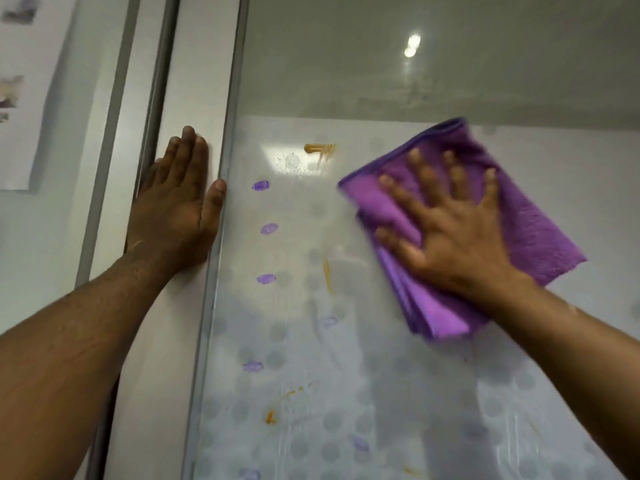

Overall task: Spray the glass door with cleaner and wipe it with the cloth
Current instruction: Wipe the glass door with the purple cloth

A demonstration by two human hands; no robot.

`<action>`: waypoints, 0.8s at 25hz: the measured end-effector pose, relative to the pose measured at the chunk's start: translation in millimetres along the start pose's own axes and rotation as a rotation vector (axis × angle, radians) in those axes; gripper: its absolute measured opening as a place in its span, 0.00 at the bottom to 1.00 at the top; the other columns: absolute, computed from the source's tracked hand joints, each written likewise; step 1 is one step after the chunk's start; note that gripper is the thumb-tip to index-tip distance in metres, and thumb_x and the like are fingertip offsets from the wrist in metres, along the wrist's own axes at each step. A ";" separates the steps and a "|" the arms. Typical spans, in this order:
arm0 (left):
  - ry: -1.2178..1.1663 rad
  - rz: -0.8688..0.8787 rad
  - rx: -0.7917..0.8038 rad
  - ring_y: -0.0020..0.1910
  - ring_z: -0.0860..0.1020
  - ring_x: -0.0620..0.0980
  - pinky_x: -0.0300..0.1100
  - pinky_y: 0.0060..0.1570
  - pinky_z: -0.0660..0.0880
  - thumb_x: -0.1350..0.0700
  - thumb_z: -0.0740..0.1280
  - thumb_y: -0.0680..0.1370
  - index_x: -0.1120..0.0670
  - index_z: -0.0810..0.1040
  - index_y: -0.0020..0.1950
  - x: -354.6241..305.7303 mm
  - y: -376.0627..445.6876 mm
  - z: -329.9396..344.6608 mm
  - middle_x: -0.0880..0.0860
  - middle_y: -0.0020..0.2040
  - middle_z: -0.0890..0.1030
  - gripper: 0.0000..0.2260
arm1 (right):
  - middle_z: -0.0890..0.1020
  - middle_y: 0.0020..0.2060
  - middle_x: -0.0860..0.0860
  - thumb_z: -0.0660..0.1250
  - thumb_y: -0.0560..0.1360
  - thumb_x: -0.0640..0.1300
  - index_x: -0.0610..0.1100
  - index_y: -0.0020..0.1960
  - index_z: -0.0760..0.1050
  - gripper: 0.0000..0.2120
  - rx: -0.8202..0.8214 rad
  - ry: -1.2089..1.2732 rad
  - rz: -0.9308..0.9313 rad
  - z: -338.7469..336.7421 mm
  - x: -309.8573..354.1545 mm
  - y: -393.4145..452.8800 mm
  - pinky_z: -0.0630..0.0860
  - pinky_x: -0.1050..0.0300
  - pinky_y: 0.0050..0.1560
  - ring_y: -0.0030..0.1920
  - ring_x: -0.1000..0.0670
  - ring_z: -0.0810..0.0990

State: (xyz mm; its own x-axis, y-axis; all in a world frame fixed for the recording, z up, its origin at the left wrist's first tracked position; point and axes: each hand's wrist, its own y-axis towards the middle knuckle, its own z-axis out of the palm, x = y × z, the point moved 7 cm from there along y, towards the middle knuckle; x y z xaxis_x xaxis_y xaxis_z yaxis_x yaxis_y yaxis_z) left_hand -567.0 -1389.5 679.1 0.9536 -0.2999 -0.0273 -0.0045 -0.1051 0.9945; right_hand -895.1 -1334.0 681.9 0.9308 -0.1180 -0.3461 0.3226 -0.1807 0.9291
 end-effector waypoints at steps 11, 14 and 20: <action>-0.019 0.003 0.013 0.80 0.41 0.44 0.43 0.78 0.41 0.39 0.41 0.81 0.52 0.43 0.82 -1.0 1.1 -1.0 0.49 0.82 0.42 0.31 | 0.53 0.80 0.52 0.44 0.79 0.66 0.63 0.78 0.51 0.28 -0.008 0.034 -0.322 4.5 72.9 1.0 0.45 0.25 0.71 0.79 0.38 0.48; -0.014 -0.007 0.003 0.80 0.40 0.43 0.43 0.78 0.41 0.39 0.41 0.82 0.52 0.43 0.82 0.7 -0.1 -0.8 0.49 0.82 0.41 0.31 | 0.53 0.80 0.53 0.44 0.79 0.64 0.61 0.78 0.50 0.28 -0.012 0.040 -0.204 3.2 32.8 3.0 0.45 0.30 0.74 0.79 0.41 0.52; -0.027 -0.003 -0.006 0.80 0.41 0.43 0.40 0.76 0.39 0.41 0.43 0.82 0.52 0.43 0.82 -0.3 0.5 -1.0 0.49 0.82 0.40 0.30 | 0.48 0.80 0.52 0.39 0.78 0.66 0.61 0.79 0.44 0.30 -0.024 0.100 -0.133 -6.3 82.6 103.9 0.38 0.30 0.73 0.80 0.42 0.43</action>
State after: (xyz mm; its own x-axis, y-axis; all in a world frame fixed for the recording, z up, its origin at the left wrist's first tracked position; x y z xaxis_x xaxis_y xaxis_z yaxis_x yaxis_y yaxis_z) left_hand -567.1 -1388.6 679.7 0.9450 -0.3254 -0.0332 0.0002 -0.1009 0.9949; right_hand -783.6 -1356.4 750.7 0.8917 0.0039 -0.4527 0.4470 -0.1651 0.8792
